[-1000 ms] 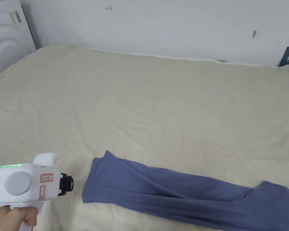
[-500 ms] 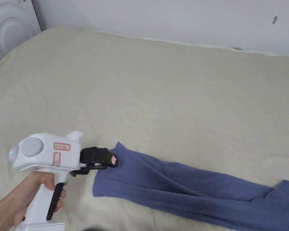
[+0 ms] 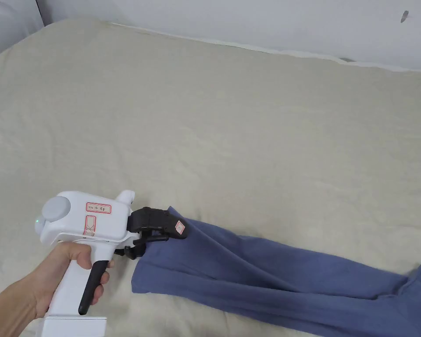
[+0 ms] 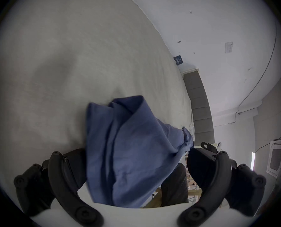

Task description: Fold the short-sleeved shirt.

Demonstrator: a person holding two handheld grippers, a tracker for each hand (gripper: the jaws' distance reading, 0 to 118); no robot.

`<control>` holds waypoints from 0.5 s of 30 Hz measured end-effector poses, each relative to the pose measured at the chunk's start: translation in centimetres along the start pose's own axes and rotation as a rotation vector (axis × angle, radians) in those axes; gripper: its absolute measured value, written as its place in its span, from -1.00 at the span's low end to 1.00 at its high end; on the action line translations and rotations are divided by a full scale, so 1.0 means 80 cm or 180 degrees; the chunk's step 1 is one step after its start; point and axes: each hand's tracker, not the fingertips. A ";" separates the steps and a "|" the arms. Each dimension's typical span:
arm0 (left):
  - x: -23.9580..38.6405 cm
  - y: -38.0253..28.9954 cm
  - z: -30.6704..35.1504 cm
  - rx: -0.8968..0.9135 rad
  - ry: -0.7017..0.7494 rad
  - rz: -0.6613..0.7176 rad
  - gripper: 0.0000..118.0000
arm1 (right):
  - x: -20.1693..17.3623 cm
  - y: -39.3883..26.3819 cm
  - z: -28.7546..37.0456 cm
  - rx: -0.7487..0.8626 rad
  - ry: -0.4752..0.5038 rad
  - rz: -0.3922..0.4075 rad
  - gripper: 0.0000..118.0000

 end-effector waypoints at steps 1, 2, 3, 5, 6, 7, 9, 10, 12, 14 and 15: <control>0.002 -0.001 -0.003 -0.0048 -0.0048 0.0006 0.97 | 0.000 0.000 0.000 0.0001 0.0005 0.0007 -0.99; 0.009 -0.003 -0.004 -0.0030 -0.0010 -0.0023 0.94 | -0.001 0.000 0.000 0.0009 0.0017 0.0009 -0.99; 0.013 -0.006 -0.008 -0.0064 0.0026 -0.0070 0.82 | -0.001 0.000 0.000 0.0014 0.0023 -0.0006 -0.99; 0.020 -0.010 -0.009 0.0143 0.0406 -0.0240 -0.64 | -0.001 -0.001 0.000 0.0023 0.0077 -0.0053 -0.99; 0.004 0.013 -0.002 0.0228 0.0675 -0.0334 -0.90 | -0.001 -0.002 0.001 0.0023 0.0092 -0.0055 -0.99; -0.001 0.017 0.001 0.0089 0.0642 -0.0235 -0.90 | -0.002 -0.003 0.002 0.0023 0.0100 -0.0047 -0.99; 0.000 0.021 0.019 0.0299 0.0511 -0.0335 -0.90 | -0.002 -0.004 0.005 0.0025 0.0098 -0.0015 -0.99; 0.016 -0.002 0.011 0.0327 0.0517 -0.0370 -0.90 | -0.001 -0.003 0.008 0.0030 0.0112 0.0000 -0.99; 0.025 -0.006 0.024 0.0426 0.0521 -0.0415 -0.90 | 0.001 -0.002 0.012 0.0059 0.0126 0.0009 -0.99; 0.028 -0.012 0.029 0.0482 0.0518 -0.0386 -0.90 | 0.004 0.001 0.014 0.0086 0.0134 -0.0009 -0.99; 0.029 -0.015 0.037 0.0549 0.0508 -0.0337 -0.90 | 0.008 0.002 0.014 0.0111 0.0145 -0.0027 -0.99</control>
